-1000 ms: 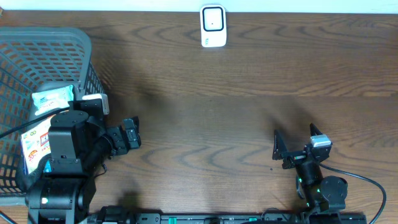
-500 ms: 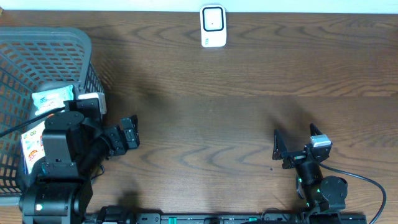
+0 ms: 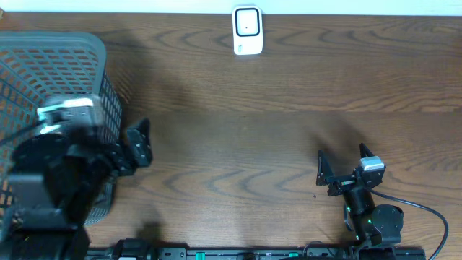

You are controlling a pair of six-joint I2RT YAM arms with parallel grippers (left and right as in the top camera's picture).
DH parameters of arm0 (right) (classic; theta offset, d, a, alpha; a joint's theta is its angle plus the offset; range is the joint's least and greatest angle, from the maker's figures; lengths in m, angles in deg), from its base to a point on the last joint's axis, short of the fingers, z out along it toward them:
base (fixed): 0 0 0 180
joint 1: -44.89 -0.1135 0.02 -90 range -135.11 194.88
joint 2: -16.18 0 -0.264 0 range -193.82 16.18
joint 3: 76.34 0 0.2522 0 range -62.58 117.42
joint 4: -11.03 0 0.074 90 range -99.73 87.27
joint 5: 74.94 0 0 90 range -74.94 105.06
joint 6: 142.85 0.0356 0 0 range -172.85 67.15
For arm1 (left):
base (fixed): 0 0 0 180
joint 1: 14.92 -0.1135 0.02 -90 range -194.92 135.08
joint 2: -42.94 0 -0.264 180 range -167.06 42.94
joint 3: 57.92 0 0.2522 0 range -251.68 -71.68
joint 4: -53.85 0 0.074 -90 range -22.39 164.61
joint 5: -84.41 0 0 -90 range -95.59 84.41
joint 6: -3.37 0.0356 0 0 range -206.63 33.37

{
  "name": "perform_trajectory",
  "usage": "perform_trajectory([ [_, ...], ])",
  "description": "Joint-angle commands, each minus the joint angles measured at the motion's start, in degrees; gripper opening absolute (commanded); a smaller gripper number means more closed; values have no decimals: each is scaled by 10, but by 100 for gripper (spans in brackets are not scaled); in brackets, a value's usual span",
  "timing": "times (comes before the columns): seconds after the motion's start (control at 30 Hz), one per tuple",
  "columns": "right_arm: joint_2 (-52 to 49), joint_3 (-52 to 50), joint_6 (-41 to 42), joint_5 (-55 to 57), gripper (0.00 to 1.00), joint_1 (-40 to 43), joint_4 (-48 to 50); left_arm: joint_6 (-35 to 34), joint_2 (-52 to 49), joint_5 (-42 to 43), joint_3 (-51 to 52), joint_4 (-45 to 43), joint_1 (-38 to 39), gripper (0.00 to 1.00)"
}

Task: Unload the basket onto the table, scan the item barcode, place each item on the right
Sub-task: 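Move the left gripper up and over into the grey basket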

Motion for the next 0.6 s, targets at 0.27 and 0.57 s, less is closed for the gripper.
perform_trajectory([
  [0.27, 3, -1, -5, 5, 99, -5, -2, -170, -86, -282, -72, 58, -14, 98],
  [0.57, 3, -1, -5, 5, 99, -5, -2, -260, -167, -280, -72, 127, -143, 98],
])
